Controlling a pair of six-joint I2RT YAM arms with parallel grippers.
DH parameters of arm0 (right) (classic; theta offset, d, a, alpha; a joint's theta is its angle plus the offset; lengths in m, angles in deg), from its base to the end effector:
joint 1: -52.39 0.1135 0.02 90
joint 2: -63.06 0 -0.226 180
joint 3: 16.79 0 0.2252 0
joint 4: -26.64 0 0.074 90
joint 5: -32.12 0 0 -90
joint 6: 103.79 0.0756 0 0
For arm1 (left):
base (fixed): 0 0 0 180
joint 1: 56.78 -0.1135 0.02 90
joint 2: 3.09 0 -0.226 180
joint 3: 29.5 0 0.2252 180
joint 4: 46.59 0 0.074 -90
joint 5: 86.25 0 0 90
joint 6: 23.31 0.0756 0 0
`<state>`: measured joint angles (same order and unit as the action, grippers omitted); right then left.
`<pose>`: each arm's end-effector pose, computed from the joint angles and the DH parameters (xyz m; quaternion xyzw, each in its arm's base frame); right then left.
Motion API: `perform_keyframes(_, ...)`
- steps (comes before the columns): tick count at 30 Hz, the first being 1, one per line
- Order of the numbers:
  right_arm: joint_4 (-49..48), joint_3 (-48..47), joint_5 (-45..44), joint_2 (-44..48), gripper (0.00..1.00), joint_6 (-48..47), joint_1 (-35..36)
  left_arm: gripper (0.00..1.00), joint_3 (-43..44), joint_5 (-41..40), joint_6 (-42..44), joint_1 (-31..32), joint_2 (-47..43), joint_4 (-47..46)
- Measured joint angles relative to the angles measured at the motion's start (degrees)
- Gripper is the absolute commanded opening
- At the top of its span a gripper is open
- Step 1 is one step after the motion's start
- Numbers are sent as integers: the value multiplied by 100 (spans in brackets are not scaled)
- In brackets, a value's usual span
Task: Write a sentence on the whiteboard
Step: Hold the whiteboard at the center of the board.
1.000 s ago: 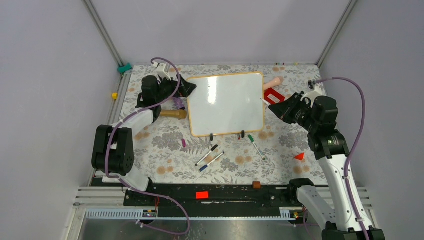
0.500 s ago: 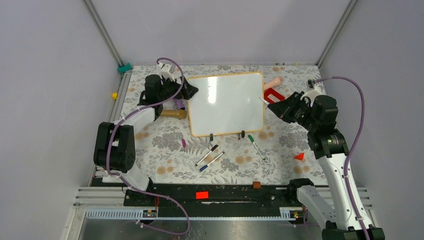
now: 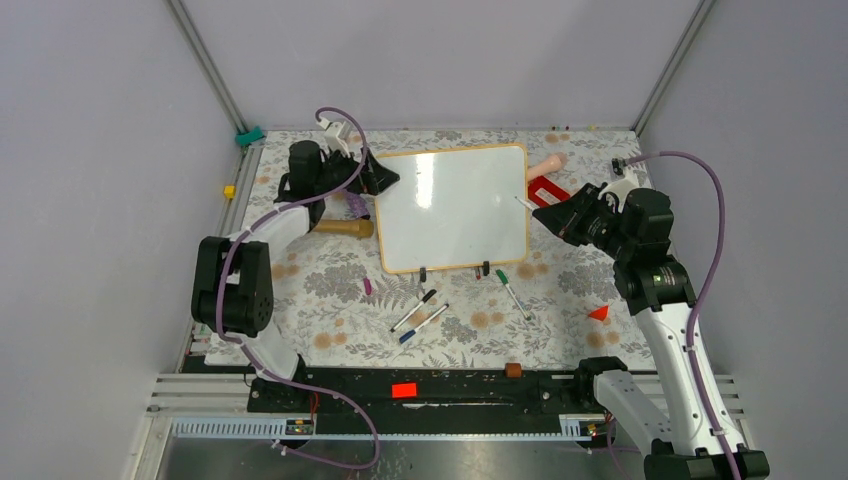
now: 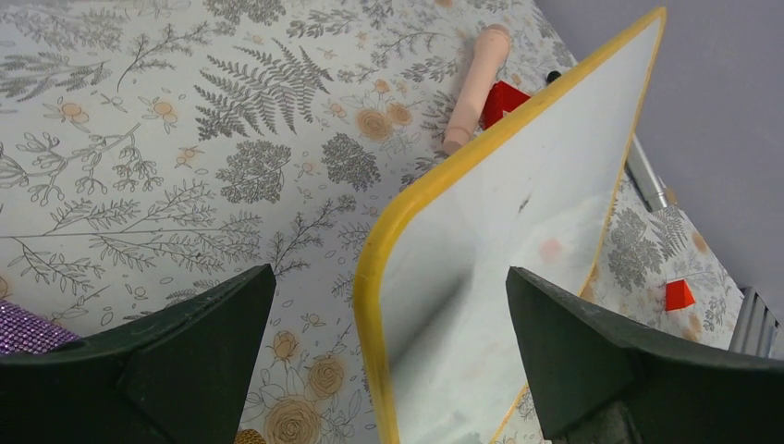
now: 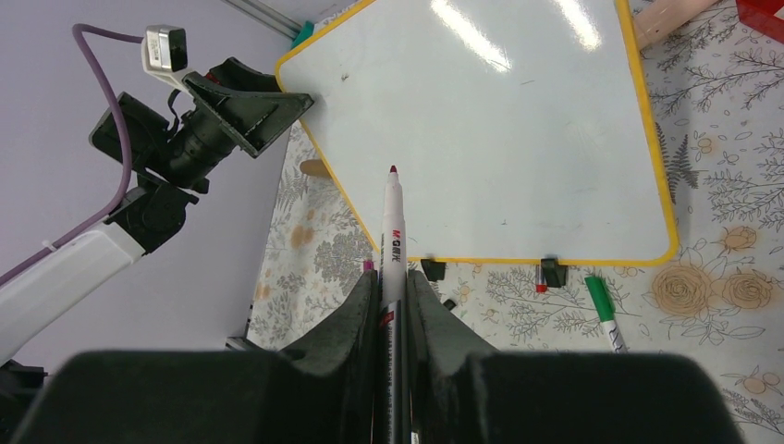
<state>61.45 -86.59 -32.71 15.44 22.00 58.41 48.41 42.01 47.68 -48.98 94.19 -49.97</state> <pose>0.2106 0.0545 0.3343 0.0641 0.7713 0.3766 0.5092 0.3793 -0.0992 0.2262 0.1226 0.7701 -0.3864 0.4925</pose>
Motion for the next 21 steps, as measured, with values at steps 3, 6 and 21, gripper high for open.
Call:
perform_keyframes(3,2,0,0,0,0,-15,0,99,-192,101,-114,-61,-138,-289)
perform_keyframes(6,9,-2,-7,-4,0,-48,15,99,-304,256,-197,-114,-245,-533)
perform_keyframes(21,356,-850,-656,-922,0,-494,1335,83,299,2017,-1921,-564,804,-2315)
